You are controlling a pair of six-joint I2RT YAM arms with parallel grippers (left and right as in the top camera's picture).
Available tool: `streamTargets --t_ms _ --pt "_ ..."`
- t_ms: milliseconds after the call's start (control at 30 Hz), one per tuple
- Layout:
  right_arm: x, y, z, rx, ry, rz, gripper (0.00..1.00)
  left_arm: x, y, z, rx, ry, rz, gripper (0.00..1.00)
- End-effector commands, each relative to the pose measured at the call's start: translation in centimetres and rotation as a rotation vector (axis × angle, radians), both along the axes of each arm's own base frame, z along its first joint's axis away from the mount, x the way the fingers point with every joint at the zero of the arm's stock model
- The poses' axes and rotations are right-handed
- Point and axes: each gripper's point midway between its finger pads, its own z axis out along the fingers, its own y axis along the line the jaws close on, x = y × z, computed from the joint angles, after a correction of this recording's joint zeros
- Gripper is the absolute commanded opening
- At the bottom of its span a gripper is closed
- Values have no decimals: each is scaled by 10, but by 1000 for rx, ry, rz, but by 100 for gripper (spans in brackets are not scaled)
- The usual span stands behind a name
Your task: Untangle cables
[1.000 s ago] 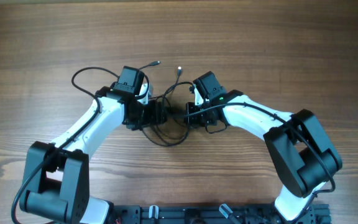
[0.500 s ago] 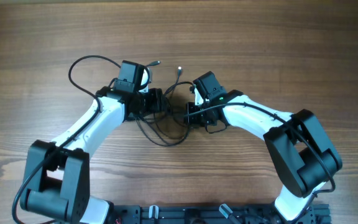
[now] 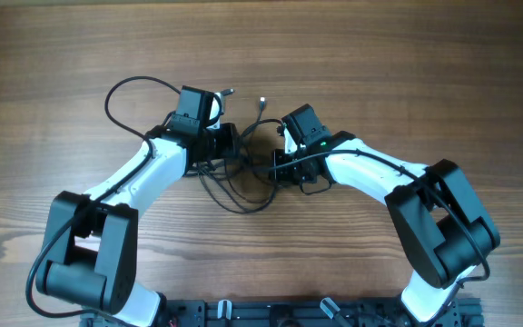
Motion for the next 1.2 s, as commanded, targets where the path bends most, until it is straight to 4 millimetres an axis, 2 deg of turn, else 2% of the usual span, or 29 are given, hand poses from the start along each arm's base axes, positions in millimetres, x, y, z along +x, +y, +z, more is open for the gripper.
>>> streamTargets --t_ms 0,100,133,367,467,633,767,1000,1167 --pt "-1 -10 -17 -74 14 -27 4 -3 -1 -10 15 21 -10 26" --pt "-1 -10 -17 -74 13 -27 4 -5 0 -12 18 32 -11 6" --pt "-1 -11 -17 -77 13 -29 4 -5 0 -12 18 31 -11 4" --pt "-1 -11 -17 -78 12 -27 4 -10 5 -11 25 52 -2 4" --pt "-1 -11 -17 -78 12 -29 4 -8 14 -1 20 39 23 4" --pt "-1 -12 -17 -81 13 -31 4 2 46 38 0 -39 112 4" --pt "-1 -12 -17 -82 13 -31 4 1 76 64 -6 -77 189 4" --pt "-1 -12 -17 -84 16 -39 4 -8 126 90 -8 -104 331 4" --pt "-1 -12 -18 -85 16 -39 4 -7 143 115 -80 -171 376 6"
